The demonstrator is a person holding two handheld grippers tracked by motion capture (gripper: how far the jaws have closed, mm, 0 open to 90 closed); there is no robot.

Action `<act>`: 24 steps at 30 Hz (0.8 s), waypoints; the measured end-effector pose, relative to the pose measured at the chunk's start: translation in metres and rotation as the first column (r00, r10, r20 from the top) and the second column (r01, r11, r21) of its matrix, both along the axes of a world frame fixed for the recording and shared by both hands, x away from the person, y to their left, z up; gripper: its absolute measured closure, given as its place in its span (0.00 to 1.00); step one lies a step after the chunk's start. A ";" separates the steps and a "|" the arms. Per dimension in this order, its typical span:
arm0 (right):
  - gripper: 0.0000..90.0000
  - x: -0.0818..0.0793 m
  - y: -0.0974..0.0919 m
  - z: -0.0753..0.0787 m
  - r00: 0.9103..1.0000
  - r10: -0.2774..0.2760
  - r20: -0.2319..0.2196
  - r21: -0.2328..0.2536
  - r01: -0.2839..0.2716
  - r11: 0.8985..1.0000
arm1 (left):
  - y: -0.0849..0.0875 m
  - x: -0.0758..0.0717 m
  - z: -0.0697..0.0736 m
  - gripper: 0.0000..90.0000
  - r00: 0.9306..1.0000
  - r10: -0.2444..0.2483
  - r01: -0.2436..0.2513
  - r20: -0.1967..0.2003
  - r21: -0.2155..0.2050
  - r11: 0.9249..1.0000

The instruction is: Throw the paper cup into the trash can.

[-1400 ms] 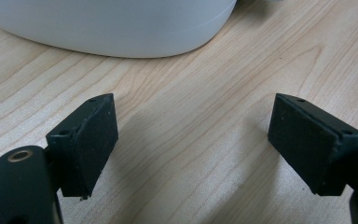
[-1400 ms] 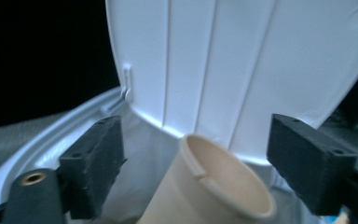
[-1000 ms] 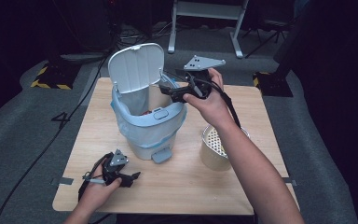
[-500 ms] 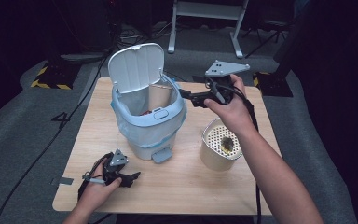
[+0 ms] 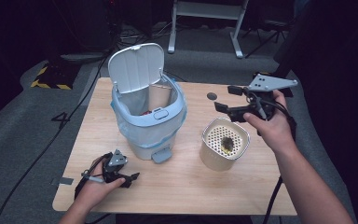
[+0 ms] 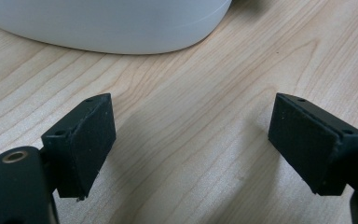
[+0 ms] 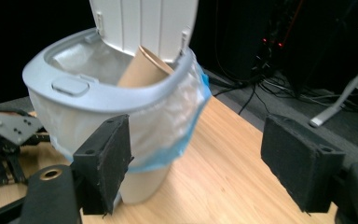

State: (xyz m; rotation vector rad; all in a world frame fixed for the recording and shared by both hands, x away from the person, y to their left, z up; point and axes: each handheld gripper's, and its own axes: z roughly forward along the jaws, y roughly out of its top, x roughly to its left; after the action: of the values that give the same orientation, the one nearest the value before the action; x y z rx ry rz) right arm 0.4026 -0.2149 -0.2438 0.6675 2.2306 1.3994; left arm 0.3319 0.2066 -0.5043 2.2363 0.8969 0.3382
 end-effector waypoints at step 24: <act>0.32 -0.053 -0.125 -0.083 0.969 -0.220 -0.116 -0.037 0.217 0.975 | 0.002 0.001 0.000 0.20 1.000 0.021 -0.021 -0.002 -0.012 1.000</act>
State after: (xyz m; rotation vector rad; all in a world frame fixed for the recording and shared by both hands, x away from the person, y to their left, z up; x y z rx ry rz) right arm 0.3499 -0.3400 -0.3268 0.9804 2.1808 1.2513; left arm 0.3333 0.2091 -0.5043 2.2177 0.9212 0.3393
